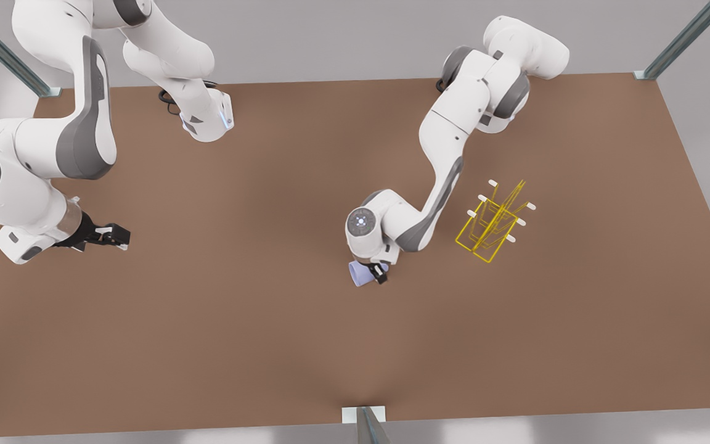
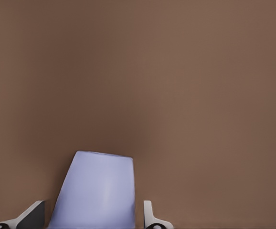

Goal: Place the cup on the cup holder

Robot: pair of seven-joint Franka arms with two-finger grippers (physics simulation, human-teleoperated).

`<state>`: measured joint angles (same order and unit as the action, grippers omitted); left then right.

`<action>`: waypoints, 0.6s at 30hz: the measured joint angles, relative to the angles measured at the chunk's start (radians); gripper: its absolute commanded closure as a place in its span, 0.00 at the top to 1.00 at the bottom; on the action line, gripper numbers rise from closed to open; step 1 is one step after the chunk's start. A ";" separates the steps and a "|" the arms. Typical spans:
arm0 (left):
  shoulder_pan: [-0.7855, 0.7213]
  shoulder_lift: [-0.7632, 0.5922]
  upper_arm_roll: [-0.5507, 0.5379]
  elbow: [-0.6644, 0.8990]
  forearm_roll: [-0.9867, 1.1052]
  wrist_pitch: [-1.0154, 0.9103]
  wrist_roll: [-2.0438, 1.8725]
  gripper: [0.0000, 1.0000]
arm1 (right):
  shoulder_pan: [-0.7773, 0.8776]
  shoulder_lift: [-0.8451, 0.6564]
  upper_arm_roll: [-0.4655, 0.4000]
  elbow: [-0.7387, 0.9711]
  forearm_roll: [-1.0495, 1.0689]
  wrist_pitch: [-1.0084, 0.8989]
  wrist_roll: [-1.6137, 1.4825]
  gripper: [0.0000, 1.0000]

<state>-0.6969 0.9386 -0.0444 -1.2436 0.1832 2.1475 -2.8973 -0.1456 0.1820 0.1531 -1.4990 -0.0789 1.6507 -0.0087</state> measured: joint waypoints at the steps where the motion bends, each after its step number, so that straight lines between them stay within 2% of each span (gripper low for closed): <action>1: -0.005 0.004 0.000 -0.001 -0.001 0.004 0.000 1.00 | -0.001 0.000 0.000 0.000 0.000 0.000 0.000 1.00; 18: -0.026 0.033 -0.023 0.002 -0.002 0.056 0.000 1.00 | 0.001 0.003 0.000 -0.005 0.000 0.000 -0.001 1.00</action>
<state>-0.7225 0.9712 -0.0675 -1.2415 0.1815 2.2031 -2.8973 -0.1448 0.1851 0.1531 -1.5042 -0.0789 1.6503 -0.0102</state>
